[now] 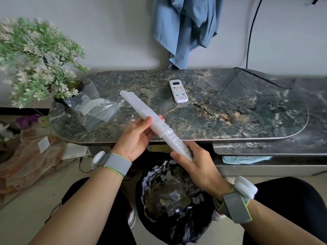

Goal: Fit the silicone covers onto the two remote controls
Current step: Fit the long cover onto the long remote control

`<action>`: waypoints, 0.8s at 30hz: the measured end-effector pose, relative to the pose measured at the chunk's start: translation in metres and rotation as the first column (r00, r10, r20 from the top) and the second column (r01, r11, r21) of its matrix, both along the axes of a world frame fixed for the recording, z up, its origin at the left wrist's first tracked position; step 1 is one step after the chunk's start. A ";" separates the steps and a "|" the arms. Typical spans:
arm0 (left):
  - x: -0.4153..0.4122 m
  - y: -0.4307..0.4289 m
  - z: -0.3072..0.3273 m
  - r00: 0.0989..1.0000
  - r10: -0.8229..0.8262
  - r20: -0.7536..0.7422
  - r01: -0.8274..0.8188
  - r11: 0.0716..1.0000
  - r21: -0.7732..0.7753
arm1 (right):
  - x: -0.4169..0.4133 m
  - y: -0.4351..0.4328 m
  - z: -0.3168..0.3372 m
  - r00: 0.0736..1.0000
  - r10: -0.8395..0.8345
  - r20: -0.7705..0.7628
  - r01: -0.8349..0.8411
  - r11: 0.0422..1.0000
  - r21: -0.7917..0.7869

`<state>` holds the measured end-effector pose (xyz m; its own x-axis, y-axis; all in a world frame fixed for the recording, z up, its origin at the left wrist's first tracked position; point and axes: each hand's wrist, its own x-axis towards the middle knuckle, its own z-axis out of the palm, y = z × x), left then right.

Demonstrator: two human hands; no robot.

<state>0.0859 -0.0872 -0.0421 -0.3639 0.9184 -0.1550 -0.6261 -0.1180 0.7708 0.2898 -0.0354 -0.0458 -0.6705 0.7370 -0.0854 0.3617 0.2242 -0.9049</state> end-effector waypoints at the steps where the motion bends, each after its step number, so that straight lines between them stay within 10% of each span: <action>1: 0.002 0.000 0.001 1.000 -0.010 -0.006 0.010 1.000 -0.003 | -0.001 0.001 0.000 1.000 -0.004 0.002 0.004 1.000 0.005; 16: 0.012 -0.004 -0.002 0.978 -0.112 -0.174 0.095 0.990 -0.101 | -0.002 0.005 -0.002 0.997 -0.023 0.073 0.016 0.996 0.092; 24: -0.016 -0.008 0.008 0.992 0.114 0.055 -0.106 0.986 -0.128 | 0.003 0.025 0.006 0.989 -0.090 0.117 0.038 0.922 0.386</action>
<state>0.0698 -0.0948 -0.0342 -0.4477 0.8454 -0.2914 -0.6617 -0.0940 0.7438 0.2931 -0.0103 -0.0396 -0.6229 0.7718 0.1277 0.4954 0.5155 -0.6992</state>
